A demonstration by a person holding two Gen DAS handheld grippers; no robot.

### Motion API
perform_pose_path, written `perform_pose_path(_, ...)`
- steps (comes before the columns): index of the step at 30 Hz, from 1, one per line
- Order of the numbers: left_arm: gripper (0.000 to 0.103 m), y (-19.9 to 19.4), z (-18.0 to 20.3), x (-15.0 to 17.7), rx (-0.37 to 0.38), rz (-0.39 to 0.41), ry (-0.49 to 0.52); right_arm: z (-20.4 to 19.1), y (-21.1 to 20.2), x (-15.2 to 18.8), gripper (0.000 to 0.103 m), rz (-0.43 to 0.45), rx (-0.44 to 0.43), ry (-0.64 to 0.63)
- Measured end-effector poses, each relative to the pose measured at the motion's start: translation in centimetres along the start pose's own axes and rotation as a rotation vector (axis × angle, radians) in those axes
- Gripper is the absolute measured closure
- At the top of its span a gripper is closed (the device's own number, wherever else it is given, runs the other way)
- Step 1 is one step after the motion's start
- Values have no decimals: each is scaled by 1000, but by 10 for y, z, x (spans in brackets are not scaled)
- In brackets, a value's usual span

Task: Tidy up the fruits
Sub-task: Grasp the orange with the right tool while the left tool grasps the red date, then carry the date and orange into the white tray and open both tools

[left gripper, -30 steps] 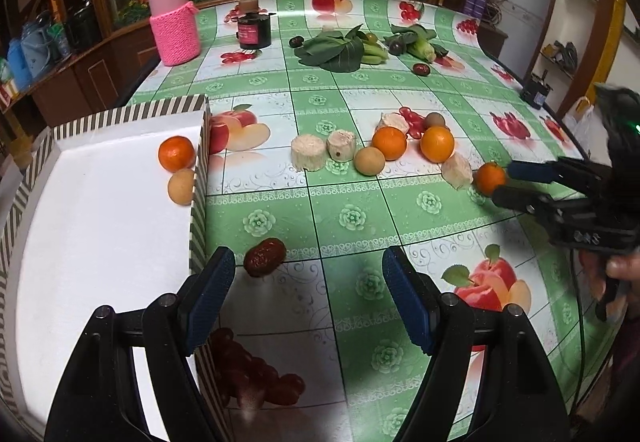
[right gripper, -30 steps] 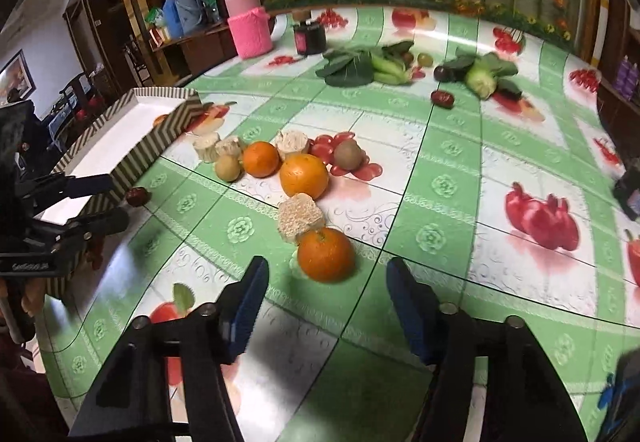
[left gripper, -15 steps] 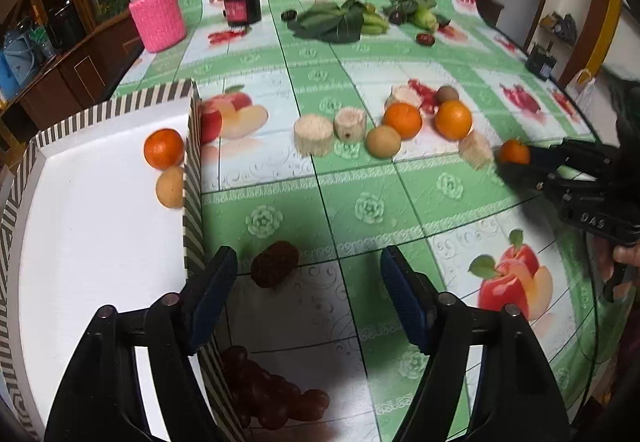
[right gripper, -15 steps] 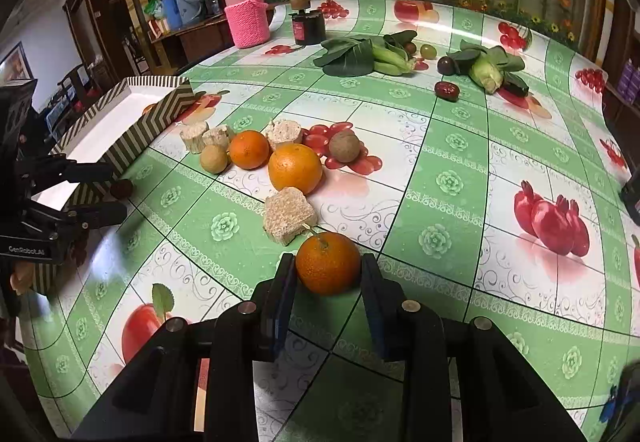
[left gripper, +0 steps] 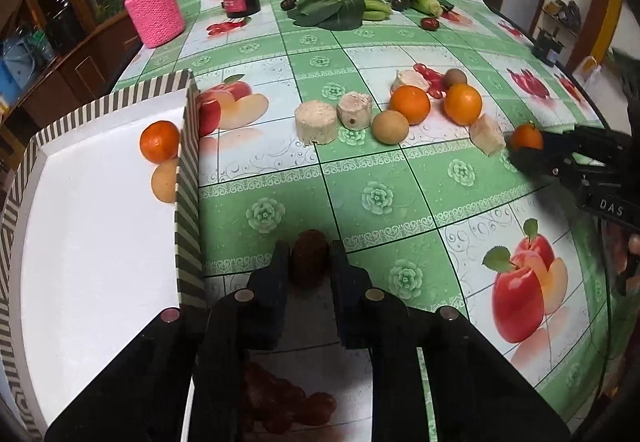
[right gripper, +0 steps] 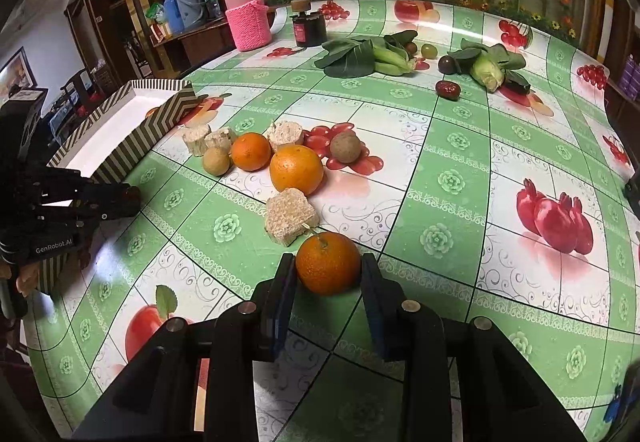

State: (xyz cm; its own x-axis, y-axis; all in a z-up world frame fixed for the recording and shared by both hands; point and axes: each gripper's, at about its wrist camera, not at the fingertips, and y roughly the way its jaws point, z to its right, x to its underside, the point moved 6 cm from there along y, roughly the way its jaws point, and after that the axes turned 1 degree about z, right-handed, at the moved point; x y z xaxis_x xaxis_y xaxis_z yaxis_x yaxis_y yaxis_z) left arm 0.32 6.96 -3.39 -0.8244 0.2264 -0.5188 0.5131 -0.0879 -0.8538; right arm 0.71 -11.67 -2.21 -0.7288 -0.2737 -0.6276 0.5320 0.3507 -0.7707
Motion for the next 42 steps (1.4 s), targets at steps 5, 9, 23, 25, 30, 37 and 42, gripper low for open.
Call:
perform_pose_path(5, 86, -11, 0, -3, 20, 34, -41, 1, -8, 0, 70, 15, 5, 20)
perform_pose_path(9, 86, -26, 0, -5, 38, 72, -68, -1, -20, -3, 70, 45, 4, 36)
perform_pose_path(23, 86, -67, -26, -9, 11, 151, -136, -40, -43, -21, 70, 97, -46, 5)
perform_pose_path(25, 86, -70, -31, -9, -6, 160, -144, -49, -43, -25, 70, 101, -60, -5)
perform_pose_path(30, 86, -77, -46, -8, -43, 174, -161, -70, -42, -32, 71, 103, -95, -28)
perform_pose_path(37, 86, -80, -74, -6, -102, 179, -195, -104, -35, -48, 71, 103, -135, -69)
perform_pose_path(42, 86, -81, -94, -5, -142, 178, -213, -126, -28, -59, 71, 104, -162, -102)
